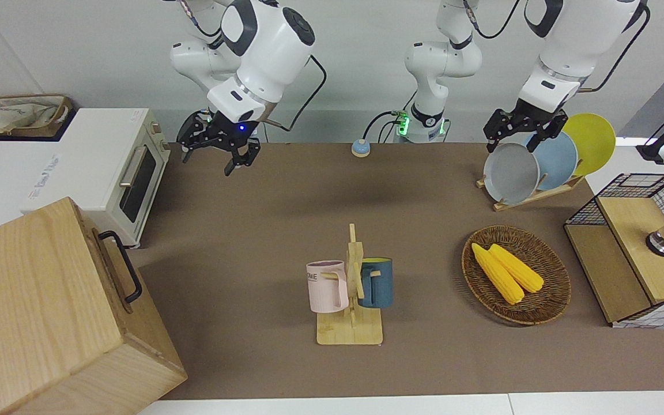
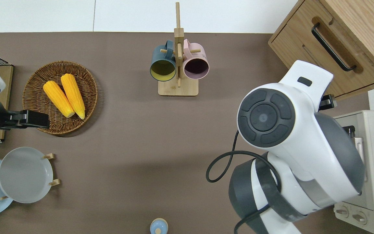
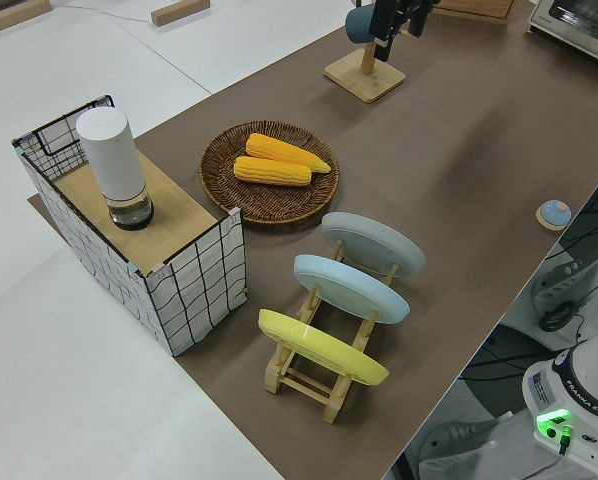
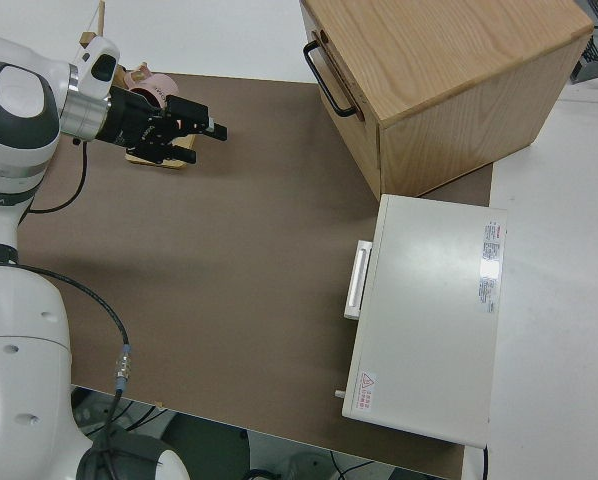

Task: Slide drawer open with right arm
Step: 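Raise the right arm and swing the right gripper toward the drawer handle, then hook the right gripper onto the black drawer handle and close it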

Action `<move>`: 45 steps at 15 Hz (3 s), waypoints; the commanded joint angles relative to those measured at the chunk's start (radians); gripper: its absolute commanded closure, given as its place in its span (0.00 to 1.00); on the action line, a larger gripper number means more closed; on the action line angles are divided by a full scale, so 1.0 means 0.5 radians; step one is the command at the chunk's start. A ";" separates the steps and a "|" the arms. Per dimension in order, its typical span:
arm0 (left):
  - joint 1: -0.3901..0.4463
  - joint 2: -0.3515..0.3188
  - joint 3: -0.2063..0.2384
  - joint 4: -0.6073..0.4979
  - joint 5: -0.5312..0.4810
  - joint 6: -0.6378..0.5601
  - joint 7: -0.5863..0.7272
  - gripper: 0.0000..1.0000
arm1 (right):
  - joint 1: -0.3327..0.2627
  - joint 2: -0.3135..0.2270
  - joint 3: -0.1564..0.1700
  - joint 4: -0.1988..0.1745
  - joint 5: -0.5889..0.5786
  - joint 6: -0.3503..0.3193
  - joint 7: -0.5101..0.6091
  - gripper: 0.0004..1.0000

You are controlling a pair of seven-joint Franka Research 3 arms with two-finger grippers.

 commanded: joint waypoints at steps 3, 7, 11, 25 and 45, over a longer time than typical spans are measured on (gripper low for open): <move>-0.007 -0.017 0.007 0.007 0.025 -0.029 0.003 0.00 | 0.048 0.124 0.104 -0.117 -0.569 -0.057 0.021 0.02; -0.007 -0.017 0.007 0.004 0.025 -0.029 0.003 0.00 | 0.086 0.256 0.107 -0.136 -0.889 -0.073 0.021 0.02; -0.007 -0.017 0.004 0.004 0.025 -0.029 0.003 0.00 | 0.107 0.394 0.110 -0.142 -1.233 -0.109 0.015 0.02; -0.007 -0.017 0.007 0.004 0.025 -0.029 0.003 0.00 | 0.009 0.579 0.082 -0.139 -1.684 -0.057 0.128 0.03; -0.007 -0.017 0.007 0.004 0.025 -0.029 0.003 0.00 | -0.043 0.671 -0.228 -0.130 -1.997 0.326 0.300 0.03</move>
